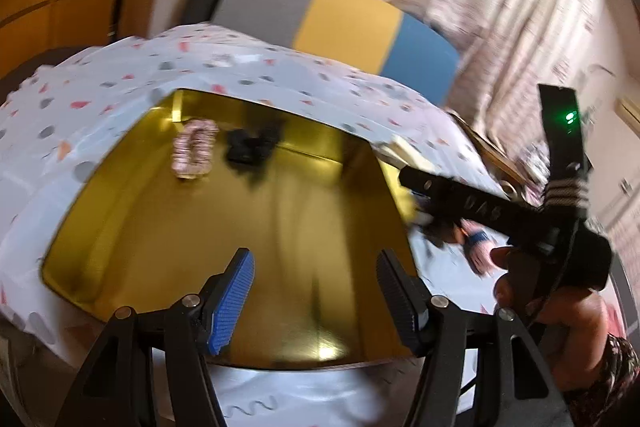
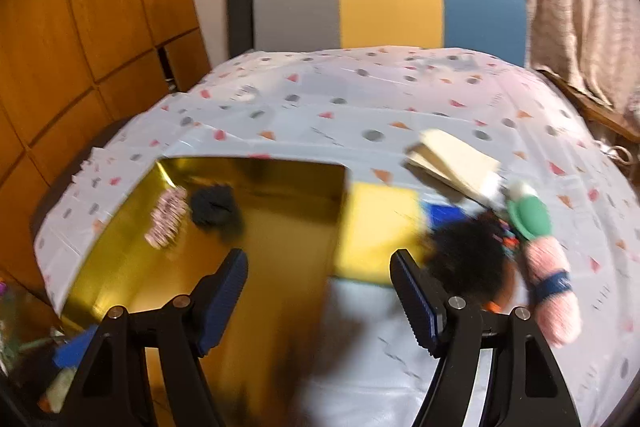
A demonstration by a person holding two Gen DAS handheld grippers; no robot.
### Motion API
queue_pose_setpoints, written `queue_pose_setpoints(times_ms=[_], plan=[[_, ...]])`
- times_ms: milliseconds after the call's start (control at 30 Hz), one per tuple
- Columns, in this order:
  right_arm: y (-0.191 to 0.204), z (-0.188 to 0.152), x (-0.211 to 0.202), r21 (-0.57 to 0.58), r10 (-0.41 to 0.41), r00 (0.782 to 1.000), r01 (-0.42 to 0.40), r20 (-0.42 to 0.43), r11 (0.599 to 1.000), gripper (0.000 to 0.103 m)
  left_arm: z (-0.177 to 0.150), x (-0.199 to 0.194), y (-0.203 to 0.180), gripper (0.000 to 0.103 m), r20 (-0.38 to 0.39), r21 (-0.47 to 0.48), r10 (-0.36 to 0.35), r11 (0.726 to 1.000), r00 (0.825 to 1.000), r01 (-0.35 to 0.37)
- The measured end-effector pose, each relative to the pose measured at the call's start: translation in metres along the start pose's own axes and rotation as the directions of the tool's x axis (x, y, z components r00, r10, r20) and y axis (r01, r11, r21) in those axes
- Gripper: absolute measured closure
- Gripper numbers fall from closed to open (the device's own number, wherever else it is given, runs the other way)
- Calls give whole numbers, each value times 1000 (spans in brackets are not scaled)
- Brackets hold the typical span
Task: Organize soft objects
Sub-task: 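Move the right tool to the pink towel roll and grasp it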
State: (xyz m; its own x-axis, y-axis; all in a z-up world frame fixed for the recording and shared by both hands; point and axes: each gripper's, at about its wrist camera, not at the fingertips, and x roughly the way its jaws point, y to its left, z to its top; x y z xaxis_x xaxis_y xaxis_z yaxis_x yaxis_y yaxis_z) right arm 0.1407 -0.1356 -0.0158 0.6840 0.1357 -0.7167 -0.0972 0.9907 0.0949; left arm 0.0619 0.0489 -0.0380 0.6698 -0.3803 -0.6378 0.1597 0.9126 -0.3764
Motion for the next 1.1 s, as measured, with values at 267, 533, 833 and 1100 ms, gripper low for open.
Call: queue_pose_setpoints(times_ms=[267, 533, 833, 1100], plan=[[-71, -61, -14, -8, -149, 985, 149, -83, 989, 28, -19, 2, -45, 39, -56, 158, -93, 982, 994, 100], [-158, -61, -27, 51, -293, 953, 297, -79, 953, 26, -39, 7, -87, 39, -116, 261, -122, 954, 986, 148], [-226, -29, 3, 122, -291, 951, 303, -107, 945, 20, -47, 10, -111, 39, -135, 254, -113, 956, 984, 144], [-232, -36, 38, 66, -147, 967, 164, -208, 984, 24, -53, 19, -130, 39, -171, 278, -91, 951, 981, 137]])
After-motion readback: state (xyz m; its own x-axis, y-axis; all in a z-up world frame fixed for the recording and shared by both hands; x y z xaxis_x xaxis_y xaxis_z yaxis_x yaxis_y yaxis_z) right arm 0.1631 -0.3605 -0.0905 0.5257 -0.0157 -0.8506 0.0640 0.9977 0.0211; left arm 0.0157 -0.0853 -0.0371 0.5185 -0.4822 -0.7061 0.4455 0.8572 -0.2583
